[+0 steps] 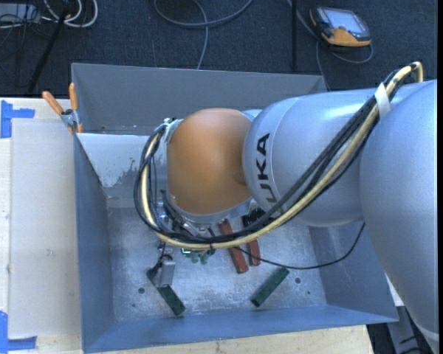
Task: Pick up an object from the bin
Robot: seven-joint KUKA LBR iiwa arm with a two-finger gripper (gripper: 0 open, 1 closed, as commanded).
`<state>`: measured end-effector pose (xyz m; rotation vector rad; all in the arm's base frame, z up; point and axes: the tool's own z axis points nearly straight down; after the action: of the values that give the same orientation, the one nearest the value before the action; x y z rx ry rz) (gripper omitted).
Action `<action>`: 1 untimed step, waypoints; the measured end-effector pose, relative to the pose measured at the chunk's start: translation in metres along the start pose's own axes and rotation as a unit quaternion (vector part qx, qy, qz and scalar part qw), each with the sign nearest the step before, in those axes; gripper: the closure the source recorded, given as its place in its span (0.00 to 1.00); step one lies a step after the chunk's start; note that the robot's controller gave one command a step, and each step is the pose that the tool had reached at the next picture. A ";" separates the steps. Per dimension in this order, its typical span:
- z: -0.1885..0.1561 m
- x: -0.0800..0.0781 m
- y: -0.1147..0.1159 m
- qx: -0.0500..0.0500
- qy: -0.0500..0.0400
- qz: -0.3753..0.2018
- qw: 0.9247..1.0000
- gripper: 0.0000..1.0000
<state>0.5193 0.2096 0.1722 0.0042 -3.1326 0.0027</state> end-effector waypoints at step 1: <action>0.107 0.032 -0.017 0.000 -0.001 0.005 1.000 0.00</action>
Offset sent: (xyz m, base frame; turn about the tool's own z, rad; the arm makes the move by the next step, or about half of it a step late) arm -0.0312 -0.0154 -0.1022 0.0056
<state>0.4861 0.1927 0.0656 -0.0111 -3.1345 0.0035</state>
